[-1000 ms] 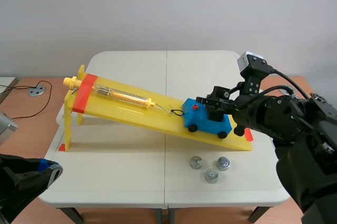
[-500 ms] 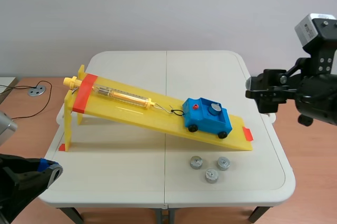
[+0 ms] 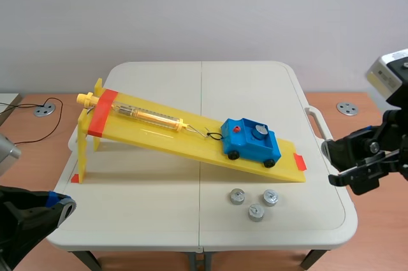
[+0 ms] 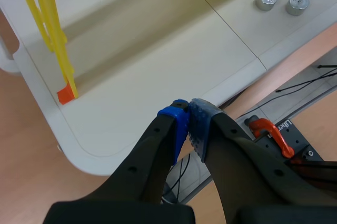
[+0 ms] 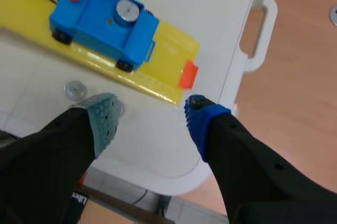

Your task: Place the four metal weights on the blue cart on the ramp.

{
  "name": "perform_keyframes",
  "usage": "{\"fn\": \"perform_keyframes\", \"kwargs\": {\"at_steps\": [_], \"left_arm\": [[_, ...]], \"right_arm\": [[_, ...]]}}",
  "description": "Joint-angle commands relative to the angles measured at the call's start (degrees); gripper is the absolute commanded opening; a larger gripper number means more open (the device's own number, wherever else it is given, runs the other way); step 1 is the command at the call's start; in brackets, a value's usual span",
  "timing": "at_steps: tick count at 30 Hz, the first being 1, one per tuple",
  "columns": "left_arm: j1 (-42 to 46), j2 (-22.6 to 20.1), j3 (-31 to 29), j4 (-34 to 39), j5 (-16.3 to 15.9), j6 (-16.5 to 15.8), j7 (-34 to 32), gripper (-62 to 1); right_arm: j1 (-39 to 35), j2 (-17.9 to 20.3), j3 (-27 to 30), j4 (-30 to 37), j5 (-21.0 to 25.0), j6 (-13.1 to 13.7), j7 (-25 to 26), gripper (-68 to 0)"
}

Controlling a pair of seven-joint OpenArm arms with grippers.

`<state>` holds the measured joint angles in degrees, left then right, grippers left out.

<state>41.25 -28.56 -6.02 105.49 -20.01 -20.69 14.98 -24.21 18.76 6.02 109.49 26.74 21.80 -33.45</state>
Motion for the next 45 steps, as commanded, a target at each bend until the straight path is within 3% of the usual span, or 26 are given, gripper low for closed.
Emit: {"fn": "perform_keyframes", "kwargs": {"at_steps": [1,8,21,31,45], "left_arm": [[-0.5,1.2,-0.96,4.26,-4.22,-1.79,-4.79,-56.9],[-0.5,1.2,-0.96,4.26,-4.22,-1.79,-4.81,-56.9],[-0.5,1.2,-0.96,4.26,-4.22,-1.79,-4.81,-56.9],[-0.5,1.22,-0.96,4.26,-4.22,-1.79,-4.83,-56.9],[-0.5,1.22,-0.96,4.26,-4.22,-1.79,-4.85,-56.9]], "right_arm": [[3.28,1.84,-3.21,0.85,-0.42,1.88,8.2,-38.0],[6.84,0.2,-10.49,-7.26,-8.85,0.07,12.72,-38.1],[13.57,-6.1,-19.89,-19.65,-17.62,-2.58,18.08,-38.1],[15.67,-8.02,-23.71,-25.46,-20.2,-5.97,19.82,-38.3],[18.21,-9.6,-25.77,-32.68,-21.22,-5.92,22.16,-40.1]]}}
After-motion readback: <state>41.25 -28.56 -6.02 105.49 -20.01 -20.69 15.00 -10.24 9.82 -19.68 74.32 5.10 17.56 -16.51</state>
